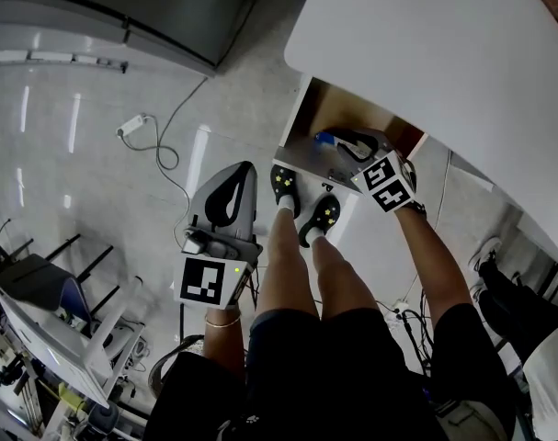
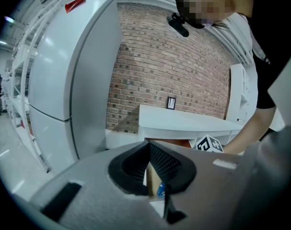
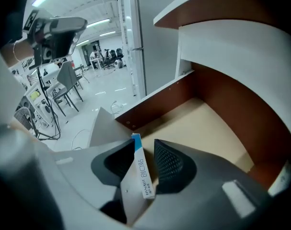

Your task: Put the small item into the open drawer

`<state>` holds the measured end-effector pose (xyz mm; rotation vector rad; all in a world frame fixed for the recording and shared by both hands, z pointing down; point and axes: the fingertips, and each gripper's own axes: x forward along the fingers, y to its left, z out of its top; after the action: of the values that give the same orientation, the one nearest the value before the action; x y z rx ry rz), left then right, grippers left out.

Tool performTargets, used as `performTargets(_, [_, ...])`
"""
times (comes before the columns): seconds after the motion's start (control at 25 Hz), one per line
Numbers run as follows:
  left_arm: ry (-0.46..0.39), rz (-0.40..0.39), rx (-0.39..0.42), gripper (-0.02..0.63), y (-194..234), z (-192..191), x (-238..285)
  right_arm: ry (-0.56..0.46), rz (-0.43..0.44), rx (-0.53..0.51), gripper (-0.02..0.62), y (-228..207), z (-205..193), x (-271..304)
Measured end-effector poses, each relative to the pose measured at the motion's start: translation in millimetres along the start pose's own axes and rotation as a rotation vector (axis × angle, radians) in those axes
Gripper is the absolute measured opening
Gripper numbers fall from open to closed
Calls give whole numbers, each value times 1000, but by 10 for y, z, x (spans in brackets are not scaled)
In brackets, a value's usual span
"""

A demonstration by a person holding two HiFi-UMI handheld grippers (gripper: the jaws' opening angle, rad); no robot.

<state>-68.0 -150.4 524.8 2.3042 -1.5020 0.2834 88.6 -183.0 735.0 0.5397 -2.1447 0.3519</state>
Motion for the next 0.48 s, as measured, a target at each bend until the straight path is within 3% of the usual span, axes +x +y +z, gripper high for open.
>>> performTargets(0.32, [-12, -20, -8, -3, -161, 43, 5, -118, -93, 66, 18, -47, 133, -360])
performTargets(0.48, [-12, -38, 0, -3, -268, 80, 3, -188, -116, 139, 11, -38, 208, -580])
